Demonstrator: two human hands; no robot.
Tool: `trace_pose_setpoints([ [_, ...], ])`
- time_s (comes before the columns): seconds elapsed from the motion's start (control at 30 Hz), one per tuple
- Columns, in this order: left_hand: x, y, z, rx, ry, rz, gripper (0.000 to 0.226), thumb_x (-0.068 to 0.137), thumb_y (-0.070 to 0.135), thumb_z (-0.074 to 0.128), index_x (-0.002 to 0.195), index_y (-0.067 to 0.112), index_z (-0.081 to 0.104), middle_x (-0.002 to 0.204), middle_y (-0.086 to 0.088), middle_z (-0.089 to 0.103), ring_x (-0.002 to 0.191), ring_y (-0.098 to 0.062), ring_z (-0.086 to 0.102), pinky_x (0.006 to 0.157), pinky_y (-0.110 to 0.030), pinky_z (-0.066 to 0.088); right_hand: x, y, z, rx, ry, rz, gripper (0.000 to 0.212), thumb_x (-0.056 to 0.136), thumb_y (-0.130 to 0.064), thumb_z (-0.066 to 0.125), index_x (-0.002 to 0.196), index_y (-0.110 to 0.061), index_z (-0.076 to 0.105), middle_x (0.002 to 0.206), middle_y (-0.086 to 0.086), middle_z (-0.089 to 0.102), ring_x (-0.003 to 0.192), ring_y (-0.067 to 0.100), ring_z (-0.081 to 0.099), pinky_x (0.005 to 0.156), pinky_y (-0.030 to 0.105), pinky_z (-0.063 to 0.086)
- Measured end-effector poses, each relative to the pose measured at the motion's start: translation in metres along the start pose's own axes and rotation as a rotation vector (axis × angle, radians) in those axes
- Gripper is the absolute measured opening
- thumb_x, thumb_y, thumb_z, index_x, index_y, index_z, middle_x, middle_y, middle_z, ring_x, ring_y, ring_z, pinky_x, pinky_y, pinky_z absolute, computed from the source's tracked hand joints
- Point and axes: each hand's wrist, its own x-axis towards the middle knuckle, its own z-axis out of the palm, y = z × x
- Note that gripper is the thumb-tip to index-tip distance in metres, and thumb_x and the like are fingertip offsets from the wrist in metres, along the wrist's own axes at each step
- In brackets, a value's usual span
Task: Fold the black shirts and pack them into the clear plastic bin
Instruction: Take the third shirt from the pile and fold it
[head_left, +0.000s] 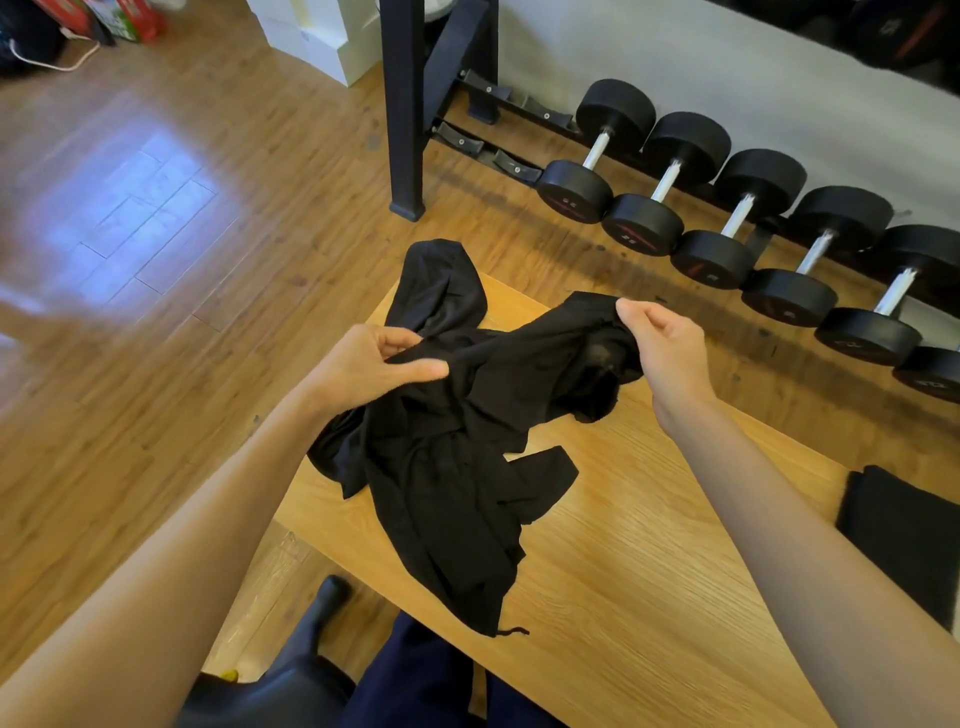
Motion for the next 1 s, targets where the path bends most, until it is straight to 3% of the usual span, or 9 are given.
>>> trace_pose_setpoints([
  [0.13,0.001,-0.019,-0.006,0.119,0.033,-0.038,0.016,0.088,0.032,0.068,0.097,0.020,0.074,0.085,0.007,0.075,0.078,-0.006,0.070,0.073,-0.017,0.056,0.001,-0.006,0.020,-0.004,-0.058,-0.017,0.015,0.098,-0.029,0.054,0.087,-0.036,0.061,0.088,-0.022,0.060,0.083,-0.004,0.055,0.063,0.007,0.037],
  [0.3,0.000,-0.029,-0.006,-0.188,0.094,-0.177,0.022,0.098,0.034,0.054,0.096,0.020,0.071,0.083,0.007,0.076,0.078,-0.008,0.072,0.067,-0.018,0.055,-0.003,-0.003,0.052,-0.048,-0.248,-0.036,0.016,0.097,-0.023,0.055,0.094,-0.033,0.067,0.087,-0.025,0.066,0.076,-0.020,0.059,0.062,0.000,0.042],
  [0.37,0.001,-0.032,-0.005,-0.285,0.092,-0.206,0.022,0.099,0.033,0.052,0.103,0.019,0.069,0.095,0.001,0.076,0.089,-0.015,0.072,0.076,-0.026,0.058,-0.008,0.004,0.065,-0.093,-0.346,-0.019,0.020,0.097,-0.022,0.057,0.114,-0.025,0.066,0.101,-0.020,0.068,0.091,-0.013,0.062,0.075,0.004,0.046],
  [0.47,0.003,-0.029,0.000,-0.430,0.072,-0.225,0.022,0.102,0.027,0.047,0.110,0.017,0.065,0.100,0.000,0.074,0.087,-0.009,0.072,0.068,-0.022,0.058,-0.018,0.016,0.082,-0.129,-0.457,-0.004,0.039,0.096,-0.022,0.059,0.134,-0.022,0.054,0.118,-0.012,0.065,0.109,-0.002,0.060,0.096,0.022,0.049],
  [0.53,0.005,-0.025,0.004,-0.484,0.056,-0.228,0.027,0.103,0.026,0.045,0.117,0.012,0.063,0.101,0.000,0.074,0.089,-0.010,0.072,0.068,-0.022,0.058,-0.022,0.024,0.090,-0.243,-0.420,-0.086,0.050,0.092,-0.027,0.063,0.140,-0.023,0.047,0.138,-0.008,0.052,0.129,0.007,0.047,0.109,0.028,0.037],
  [0.63,0.009,-0.020,0.008,-0.569,0.070,-0.234,0.037,0.103,0.027,0.044,0.131,0.004,0.053,0.111,-0.007,0.072,0.096,-0.018,0.072,0.076,-0.029,0.059,-0.039,0.026,0.098,-0.379,-0.253,-0.245,0.053,0.090,-0.033,0.066,0.138,-0.026,0.046,0.152,-0.005,0.024,0.140,0.008,0.021,0.106,0.018,0.019],
  [0.77,0.009,-0.009,0.013,-0.705,0.060,-0.202,0.034,0.105,0.025,0.041,0.129,0.005,0.053,0.111,-0.008,0.071,0.091,-0.018,0.073,0.069,-0.027,0.059,-0.065,0.019,0.100,-0.261,-0.203,-0.410,0.020,0.090,-0.040,0.063,0.097,-0.021,0.067,0.107,-0.007,0.060,0.104,0.006,0.056,0.090,0.024,0.045],
  [0.83,0.009,-0.003,0.015,-0.752,0.059,-0.178,0.033,0.105,0.024,0.040,0.128,0.005,0.055,0.110,-0.009,0.071,0.090,-0.017,0.072,0.066,-0.026,0.059,-0.079,0.017,0.101,-0.222,-0.331,-0.330,0.030,0.089,-0.048,0.061,0.084,-0.019,0.069,0.083,-0.007,0.067,0.082,0.006,0.062,0.075,0.024,0.050],
  [1.0,0.010,0.010,0.018,-0.859,0.082,-0.153,0.032,0.105,0.025,0.040,0.128,0.006,0.053,0.113,-0.008,0.069,0.095,-0.017,0.071,0.066,-0.025,0.058,-0.093,0.037,0.109,-0.371,-0.399,-0.268,0.026,0.084,-0.044,0.070,0.080,-0.019,0.068,0.072,-0.010,0.065,0.073,0.003,0.062,0.065,0.015,0.049],
])
